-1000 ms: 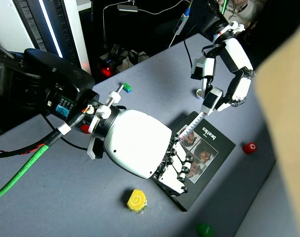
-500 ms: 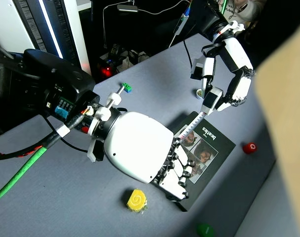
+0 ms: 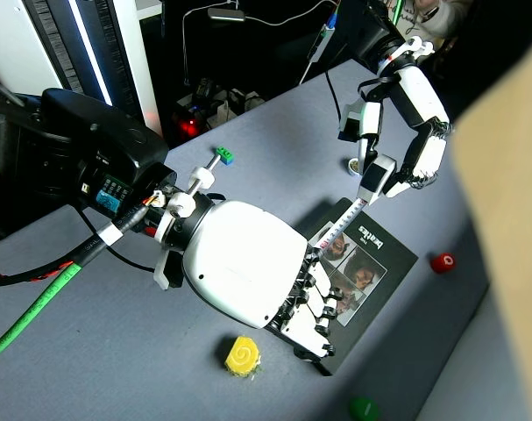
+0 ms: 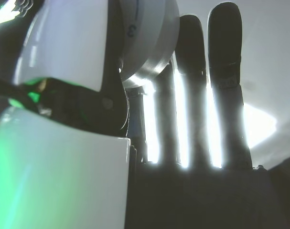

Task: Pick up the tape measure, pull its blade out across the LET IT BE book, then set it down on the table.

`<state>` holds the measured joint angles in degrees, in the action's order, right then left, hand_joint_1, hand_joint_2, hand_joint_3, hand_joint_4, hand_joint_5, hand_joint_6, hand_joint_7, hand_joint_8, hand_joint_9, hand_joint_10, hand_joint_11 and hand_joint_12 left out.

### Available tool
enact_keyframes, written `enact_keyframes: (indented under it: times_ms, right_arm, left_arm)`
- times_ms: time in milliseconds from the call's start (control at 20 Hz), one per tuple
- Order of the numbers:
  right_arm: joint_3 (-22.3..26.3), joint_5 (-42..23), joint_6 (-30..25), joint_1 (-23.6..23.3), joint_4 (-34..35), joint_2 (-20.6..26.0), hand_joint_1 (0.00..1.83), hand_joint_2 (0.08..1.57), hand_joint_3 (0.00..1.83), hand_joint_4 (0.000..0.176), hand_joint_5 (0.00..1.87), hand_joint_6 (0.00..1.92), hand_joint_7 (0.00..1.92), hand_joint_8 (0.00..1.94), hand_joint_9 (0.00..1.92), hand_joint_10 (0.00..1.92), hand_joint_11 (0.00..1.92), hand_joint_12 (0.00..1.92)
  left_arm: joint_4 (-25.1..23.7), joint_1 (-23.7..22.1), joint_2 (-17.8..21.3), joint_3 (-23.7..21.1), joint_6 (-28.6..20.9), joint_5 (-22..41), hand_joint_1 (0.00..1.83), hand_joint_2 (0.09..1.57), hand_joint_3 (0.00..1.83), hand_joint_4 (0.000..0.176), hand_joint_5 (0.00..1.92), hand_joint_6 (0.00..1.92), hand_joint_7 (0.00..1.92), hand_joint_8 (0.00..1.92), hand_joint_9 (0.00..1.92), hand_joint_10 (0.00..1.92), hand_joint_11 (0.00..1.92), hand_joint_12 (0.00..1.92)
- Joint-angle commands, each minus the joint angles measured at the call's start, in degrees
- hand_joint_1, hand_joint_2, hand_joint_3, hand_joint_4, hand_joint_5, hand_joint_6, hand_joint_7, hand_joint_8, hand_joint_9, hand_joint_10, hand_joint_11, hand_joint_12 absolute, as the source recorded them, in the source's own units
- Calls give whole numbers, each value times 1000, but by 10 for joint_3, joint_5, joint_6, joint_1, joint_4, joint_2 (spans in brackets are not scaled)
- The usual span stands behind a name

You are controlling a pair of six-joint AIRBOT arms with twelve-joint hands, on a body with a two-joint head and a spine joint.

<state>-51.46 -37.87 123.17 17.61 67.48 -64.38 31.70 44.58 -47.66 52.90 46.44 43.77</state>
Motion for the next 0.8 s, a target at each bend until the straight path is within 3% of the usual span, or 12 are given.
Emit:
enact_keyframes:
  times_ms: [0,450,550,650,700,750]
  right_arm:
    - [1,-35,-1,-9,-33,4,1023,1118,0,0,694,29,745,13,742,28,281,1238]
    - [1,-35,-2,-15,-34,6,992,1145,9,0,682,13,737,4,724,16,234,1220]
    - [1,-34,-3,-15,-33,7,1014,1153,9,0,684,13,768,16,785,42,288,1242]
    - [1,-33,-4,-13,-33,7,1064,1172,1,0,788,32,928,55,905,123,422,1290]
    - [1,-32,-4,-12,-33,7,1189,1180,0,0,734,996,988,864,948,287,532,1356]
    - [1,-31,-4,-12,-33,7,1202,1180,0,0,748,1181,973,1080,891,657,621,1442]
  left_arm:
    - [-13,-4,3,0,-7,75,1379,1099,0,0,1042,681,1053,896,860,1311,821,1085]
    - [-15,-2,2,0,-7,75,1379,1099,0,0,1041,678,1057,901,855,1308,811,1080]
    - [-15,-2,2,-1,-7,75,1378,1103,0,0,1030,686,1039,932,857,1315,811,1082]
    - [-15,-2,2,0,-7,75,1377,1105,0,0,1022,693,1036,938,857,1316,811,1083]
    - [-15,-2,2,0,-7,75,1382,1087,0,0,1086,574,1082,875,895,1299,816,1082]
    - [-15,-2,2,0,-7,75,1383,1076,1,0,1114,524,1102,843,911,1282,821,1073]
